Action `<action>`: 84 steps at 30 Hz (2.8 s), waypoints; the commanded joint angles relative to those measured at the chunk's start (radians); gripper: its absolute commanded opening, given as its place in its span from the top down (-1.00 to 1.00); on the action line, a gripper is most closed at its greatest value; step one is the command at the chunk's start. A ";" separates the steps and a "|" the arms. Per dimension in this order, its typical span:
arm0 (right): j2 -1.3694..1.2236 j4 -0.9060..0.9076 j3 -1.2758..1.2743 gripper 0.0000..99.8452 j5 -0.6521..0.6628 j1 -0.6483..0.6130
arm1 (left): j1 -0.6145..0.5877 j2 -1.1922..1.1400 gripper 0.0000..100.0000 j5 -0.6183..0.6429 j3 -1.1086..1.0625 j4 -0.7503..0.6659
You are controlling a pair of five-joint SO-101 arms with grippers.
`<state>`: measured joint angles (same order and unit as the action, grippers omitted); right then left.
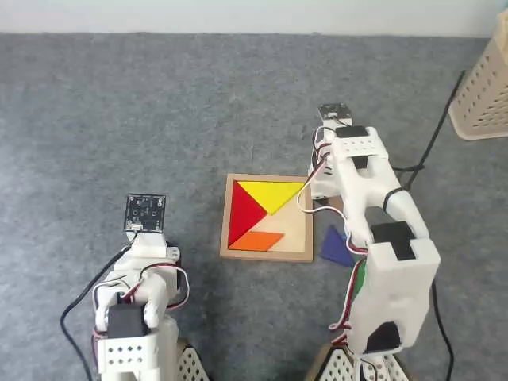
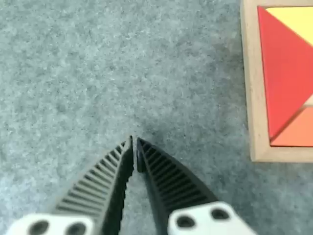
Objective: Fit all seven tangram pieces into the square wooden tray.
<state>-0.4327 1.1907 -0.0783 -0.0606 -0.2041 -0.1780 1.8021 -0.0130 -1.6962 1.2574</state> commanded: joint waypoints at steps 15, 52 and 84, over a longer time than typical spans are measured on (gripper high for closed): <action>-0.016 0.059 0.043 0.92 -0.129 0.038 | -0.002 0.017 0.98 0.009 0.012 0.005; 0.050 -0.048 0.130 0.79 -0.624 -0.397 | -0.002 0.017 0.98 0.009 0.012 0.005; 0.177 0.216 0.267 0.62 -0.367 -0.302 | -0.002 0.017 0.98 0.009 0.012 0.005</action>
<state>-0.3636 1.3441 0.1442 -0.4657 -0.5447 -0.1780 1.8021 -0.0130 -1.6962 1.2574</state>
